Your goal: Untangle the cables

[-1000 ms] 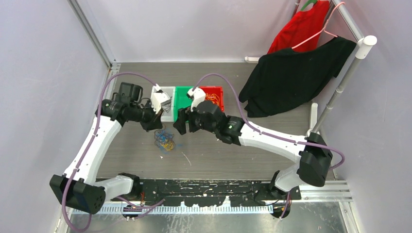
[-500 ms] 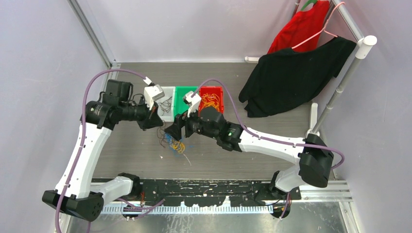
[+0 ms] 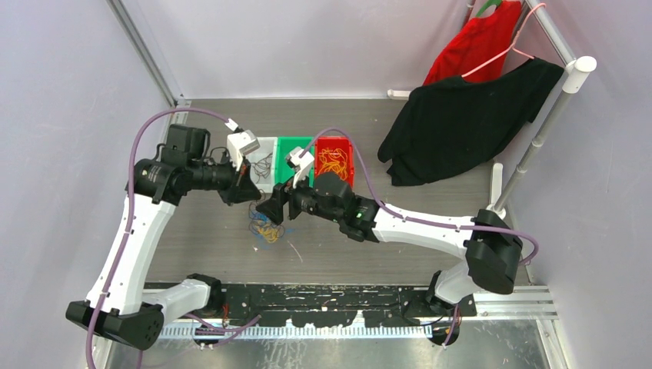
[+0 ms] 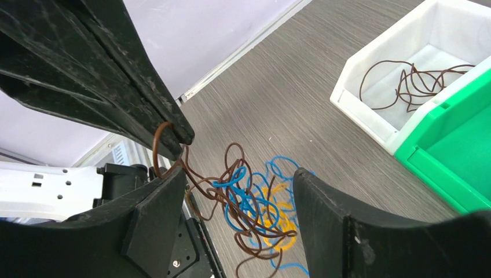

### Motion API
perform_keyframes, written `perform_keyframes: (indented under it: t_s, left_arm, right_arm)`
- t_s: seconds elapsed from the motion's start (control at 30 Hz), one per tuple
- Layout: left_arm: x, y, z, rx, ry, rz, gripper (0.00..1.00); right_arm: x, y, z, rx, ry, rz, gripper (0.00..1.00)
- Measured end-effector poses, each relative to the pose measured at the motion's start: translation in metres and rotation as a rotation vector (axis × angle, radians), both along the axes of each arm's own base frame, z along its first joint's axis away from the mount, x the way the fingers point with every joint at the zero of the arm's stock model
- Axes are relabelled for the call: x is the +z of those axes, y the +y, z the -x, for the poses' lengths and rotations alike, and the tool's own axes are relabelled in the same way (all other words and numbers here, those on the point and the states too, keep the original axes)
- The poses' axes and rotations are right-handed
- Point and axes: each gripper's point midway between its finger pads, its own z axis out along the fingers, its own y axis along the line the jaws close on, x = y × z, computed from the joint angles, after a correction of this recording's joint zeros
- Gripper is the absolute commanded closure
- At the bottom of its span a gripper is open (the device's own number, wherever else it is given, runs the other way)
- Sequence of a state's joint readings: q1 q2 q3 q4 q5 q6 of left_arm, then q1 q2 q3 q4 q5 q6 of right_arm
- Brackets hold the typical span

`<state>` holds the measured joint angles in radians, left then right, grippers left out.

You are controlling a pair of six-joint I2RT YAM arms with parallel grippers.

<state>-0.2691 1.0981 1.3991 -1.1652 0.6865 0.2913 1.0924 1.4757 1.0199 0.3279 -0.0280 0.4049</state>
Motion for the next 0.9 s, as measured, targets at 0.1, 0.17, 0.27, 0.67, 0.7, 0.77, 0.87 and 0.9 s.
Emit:
perform_keyframes:
  t_s: [0.1, 0.17, 0.27, 0.67, 0.7, 0.77, 0.87, 0.9]
  left_arm:
    - [0.002, -0.001, 0.000, -0.002, 0.000, 0.007, 1.00]
    - [0.004, -0.003, 0.002, -0.003, 0.004, 0.016, 1.00]
    - [0.009, -0.006, 0.003, -0.005, 0.011, 0.032, 1.00]
    - [0.039, -0.017, 0.002, 0.014, 0.031, 0.117, 1.00]
    - [0.044, -0.017, 0.000, 0.022, 0.022, 0.120, 1.00]
    - [0.056, -0.021, 0.004, 0.010, 0.024, 0.151, 1.00]
    - [0.078, -0.027, 0.011, -0.020, 0.002, 0.195, 1.00]
    - [0.086, -0.028, 0.013, -0.026, -0.012, 0.208, 1.00]
  right_arm:
    - [-0.004, 0.001, 0.000, -0.002, 0.002, 0.010, 0.31]
    - [-0.008, 0.001, -0.001, -0.007, 0.002, 0.018, 0.32]
    - [-0.014, 0.003, -0.005, -0.031, -0.006, 0.040, 0.32]
    - [-0.028, 0.015, -0.029, -0.153, -0.082, 0.072, 0.33]
    - [-0.033, 0.016, -0.030, -0.157, -0.080, 0.078, 0.33]
    - [-0.046, 0.015, -0.032, -0.176, -0.064, 0.089, 0.33]
    - [-0.083, 0.005, -0.033, -0.205, -0.021, 0.138, 0.33]
    - [-0.096, 0.000, -0.031, -0.213, -0.005, 0.162, 0.33]
